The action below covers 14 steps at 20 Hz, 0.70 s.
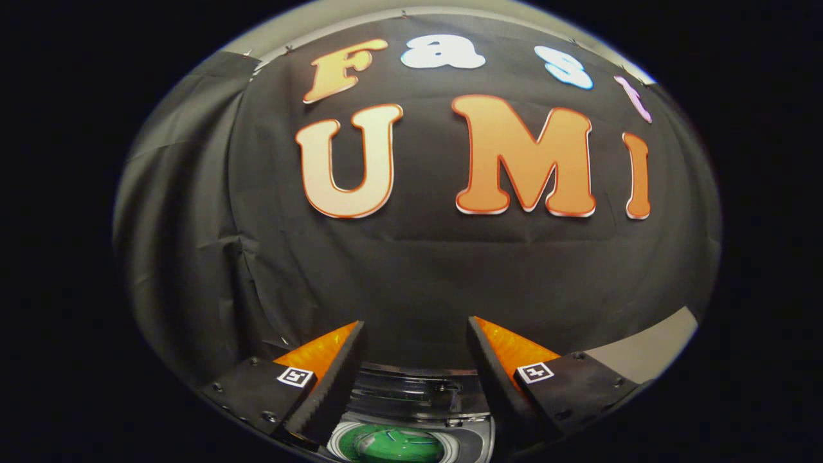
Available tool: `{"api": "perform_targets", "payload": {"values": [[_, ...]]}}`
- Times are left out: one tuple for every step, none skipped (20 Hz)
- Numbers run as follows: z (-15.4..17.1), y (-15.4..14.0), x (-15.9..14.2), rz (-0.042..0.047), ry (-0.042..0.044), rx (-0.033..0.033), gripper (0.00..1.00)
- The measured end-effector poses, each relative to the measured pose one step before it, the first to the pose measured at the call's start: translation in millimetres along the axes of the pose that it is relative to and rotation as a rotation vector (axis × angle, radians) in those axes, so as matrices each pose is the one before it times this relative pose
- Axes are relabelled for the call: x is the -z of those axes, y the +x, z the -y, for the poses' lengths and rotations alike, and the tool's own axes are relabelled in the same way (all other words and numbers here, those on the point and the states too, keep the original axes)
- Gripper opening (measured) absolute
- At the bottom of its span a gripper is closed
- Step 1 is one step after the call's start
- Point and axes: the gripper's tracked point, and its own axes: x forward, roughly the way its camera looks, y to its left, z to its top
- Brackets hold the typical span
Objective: Put the clothes into the washing machine and then close the washing machine lid.
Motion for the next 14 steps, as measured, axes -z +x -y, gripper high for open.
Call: {"api": "perform_targets", "payload": {"values": [[4.74,10.40,9.86,-0.03328,0.03138,-0.00079,0.99],[7.23,12.06,7.37,-0.03079,0.02977,0.01331,0.99],[8.93,9.75,8.67,-0.02266,0.02758,0.02255,1.00],[8.36,7.70,5.84,-0.01747,0.02832,0.02166,1.00],[5.56,7.83,3.85,-0.01095,0.02620,0.01551,0.99],[4.14,5.46,3.89,-0.00723,0.01033,0.01215,0.98],[4.61,5.52,2.36,-0.00263,-0.01031,0.01624,0.98],[4.10,1.98,0.67,0.00729,-0.02917,0.02410,0.98],[2.44,2.59,2.41,0.00705,-0.04389,0.02193,0.98],[-1.98,2.69,6.33,-0.00029,-0.04382,0.00453,0.98],[-1.91,1.28,3.60,0.00213,-0.03185,-0.00530,0.98],[1.99,-0.56,-9.15,0.02784,0.01265,0.00721,0.98],[-1.59,1.88,10.20,-0.04833,0.03491,-0.01664,0.98],[1.41,2.28,-5.62,0.04891,0.02349,-0.00403,0.97]]}}
